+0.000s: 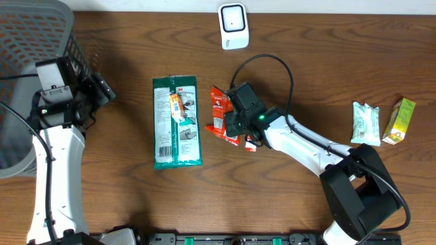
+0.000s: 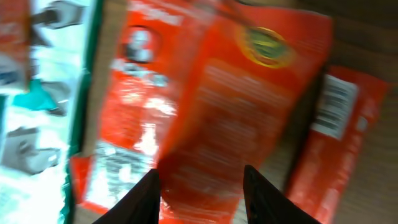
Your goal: Scan the item barcode
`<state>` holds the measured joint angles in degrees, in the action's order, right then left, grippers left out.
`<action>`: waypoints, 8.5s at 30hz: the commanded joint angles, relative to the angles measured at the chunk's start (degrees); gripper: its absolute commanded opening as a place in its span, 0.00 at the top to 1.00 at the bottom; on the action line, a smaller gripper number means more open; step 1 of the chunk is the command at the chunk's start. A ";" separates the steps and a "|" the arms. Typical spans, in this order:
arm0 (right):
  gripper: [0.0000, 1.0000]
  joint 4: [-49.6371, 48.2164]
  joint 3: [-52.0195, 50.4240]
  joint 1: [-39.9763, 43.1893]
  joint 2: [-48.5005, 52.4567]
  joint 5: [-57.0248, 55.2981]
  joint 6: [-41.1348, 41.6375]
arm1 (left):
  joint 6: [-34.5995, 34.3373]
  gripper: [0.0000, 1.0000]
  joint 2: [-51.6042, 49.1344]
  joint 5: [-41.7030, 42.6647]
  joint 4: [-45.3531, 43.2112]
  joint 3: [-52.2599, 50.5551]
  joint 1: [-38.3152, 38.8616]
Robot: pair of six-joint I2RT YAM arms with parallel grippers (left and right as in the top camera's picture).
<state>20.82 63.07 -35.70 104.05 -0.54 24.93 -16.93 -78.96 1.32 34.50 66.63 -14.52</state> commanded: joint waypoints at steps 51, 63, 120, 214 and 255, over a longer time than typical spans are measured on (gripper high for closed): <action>0.75 7.15 -1.64 7.30 2.23 -0.39 13.97 | -0.35 0.12 0.94 -0.74 -0.07 0.79 -0.46; 0.69 7.72 -1.70 7.98 2.25 0.85 13.29 | -0.35 0.12 0.94 -0.74 -0.07 0.79 -0.46; 0.74 7.08 -4.37 8.04 1.07 4.15 11.06 | -0.35 0.12 0.94 -0.74 -0.07 0.79 -0.46; 0.77 17.99 -3.63 28.30 -3.61 23.34 -29.94 | -0.35 0.12 0.94 -0.74 -0.07 0.79 -0.46; 0.99 6.01 -12.26 22.73 -4.81 12.61 -29.66 | -0.35 0.12 0.94 -0.74 -0.07 0.79 -0.46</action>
<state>25.85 51.16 -12.47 99.59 14.02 -4.49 -16.95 -78.96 1.32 34.48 66.63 -14.52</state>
